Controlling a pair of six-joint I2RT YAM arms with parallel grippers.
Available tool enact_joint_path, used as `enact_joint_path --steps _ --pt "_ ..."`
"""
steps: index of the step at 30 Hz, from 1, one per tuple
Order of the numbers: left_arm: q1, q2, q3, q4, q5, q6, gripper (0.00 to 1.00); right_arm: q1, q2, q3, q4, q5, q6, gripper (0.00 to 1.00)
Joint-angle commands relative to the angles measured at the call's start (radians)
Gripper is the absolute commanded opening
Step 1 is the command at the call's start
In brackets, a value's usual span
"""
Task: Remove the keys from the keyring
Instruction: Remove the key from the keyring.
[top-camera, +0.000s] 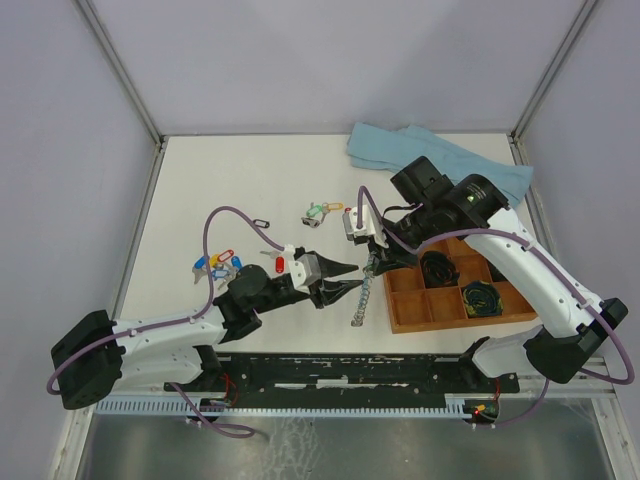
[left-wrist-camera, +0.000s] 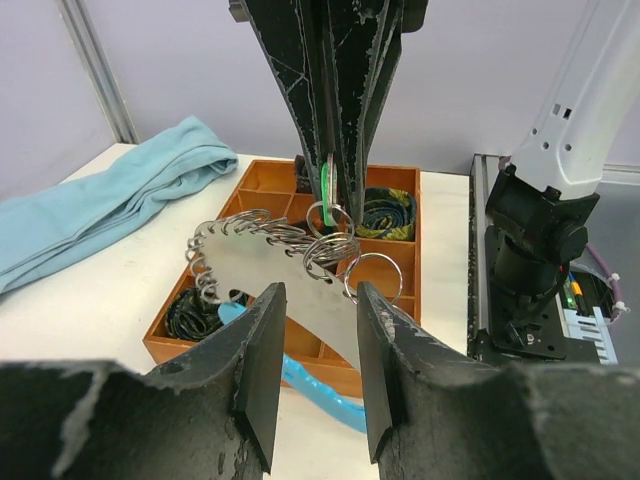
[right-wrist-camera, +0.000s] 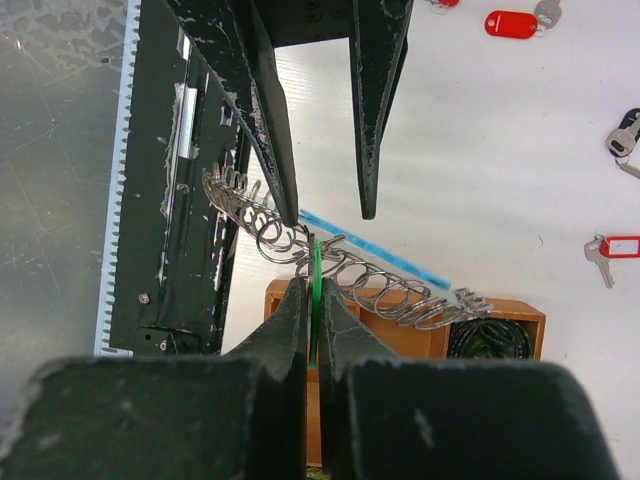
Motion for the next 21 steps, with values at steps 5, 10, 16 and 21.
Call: enact_joint_path --steps 5,10,16,21 --pt "0.002 -0.001 0.050 0.064 0.025 0.051 0.41 -0.002 -0.028 0.016 0.011 -0.054 -0.017 0.01" --pt "0.002 -0.007 0.058 0.047 0.030 0.086 0.41 -0.002 -0.028 0.017 0.009 -0.056 -0.019 0.01" --pt "0.002 -0.013 0.072 0.019 0.059 0.106 0.40 -0.001 -0.028 0.015 0.009 -0.059 -0.020 0.01" --pt "0.002 -0.007 0.082 0.005 0.075 0.106 0.34 -0.002 -0.028 0.016 0.008 -0.061 -0.020 0.01"
